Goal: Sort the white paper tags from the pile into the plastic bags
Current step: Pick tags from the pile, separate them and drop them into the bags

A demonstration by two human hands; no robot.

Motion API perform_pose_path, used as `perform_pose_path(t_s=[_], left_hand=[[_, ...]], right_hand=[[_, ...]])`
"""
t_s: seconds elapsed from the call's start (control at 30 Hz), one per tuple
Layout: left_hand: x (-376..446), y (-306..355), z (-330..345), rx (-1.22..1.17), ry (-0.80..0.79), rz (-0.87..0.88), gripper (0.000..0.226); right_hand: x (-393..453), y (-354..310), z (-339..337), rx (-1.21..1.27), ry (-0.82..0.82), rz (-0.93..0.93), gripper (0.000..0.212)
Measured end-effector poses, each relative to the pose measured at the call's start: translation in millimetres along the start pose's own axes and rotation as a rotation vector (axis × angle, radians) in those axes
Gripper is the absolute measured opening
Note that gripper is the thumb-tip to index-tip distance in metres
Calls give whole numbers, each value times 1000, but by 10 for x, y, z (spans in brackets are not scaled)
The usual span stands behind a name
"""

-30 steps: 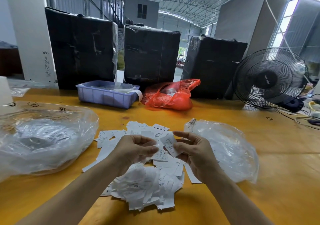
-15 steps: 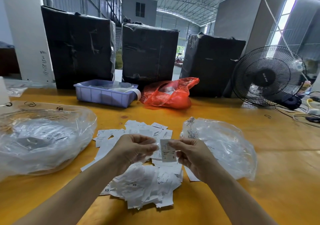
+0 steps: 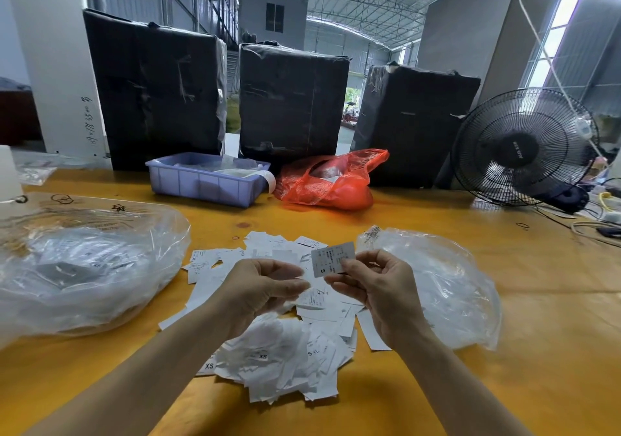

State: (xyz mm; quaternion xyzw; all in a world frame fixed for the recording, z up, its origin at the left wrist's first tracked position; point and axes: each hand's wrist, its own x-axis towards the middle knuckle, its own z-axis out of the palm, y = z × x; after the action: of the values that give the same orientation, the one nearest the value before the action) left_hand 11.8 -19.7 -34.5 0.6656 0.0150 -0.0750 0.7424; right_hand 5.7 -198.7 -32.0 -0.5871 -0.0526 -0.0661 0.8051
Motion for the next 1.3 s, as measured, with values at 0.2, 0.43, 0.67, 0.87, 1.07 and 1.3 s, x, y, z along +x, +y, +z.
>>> perform_pose_path(t_s=[0.2, 0.43, 0.67, 0.87, 1.07, 1.3], left_hand=[[1, -4, 22, -27, 3, 5, 25], [21, 1, 14, -79, 1, -8, 23], [29, 12, 11, -130, -27, -48, 20], [34, 13, -17, -169, -13, -55, 24], [21, 10, -10, -158, -23, -50, 22], [33, 7, -14, -148, -12, -47, 28]], right_hand=[[-31, 42, 18, -111, -27, -38, 11], [-41, 43, 20, -95, -31, -83, 10], [-56, 90, 41, -173, -47, -101, 9], [-61, 64, 49, -47, -26, -59, 7], [-58, 91, 55, -67, -33, -37, 7], [-62, 130, 60, -156, -70, -53, 9]])
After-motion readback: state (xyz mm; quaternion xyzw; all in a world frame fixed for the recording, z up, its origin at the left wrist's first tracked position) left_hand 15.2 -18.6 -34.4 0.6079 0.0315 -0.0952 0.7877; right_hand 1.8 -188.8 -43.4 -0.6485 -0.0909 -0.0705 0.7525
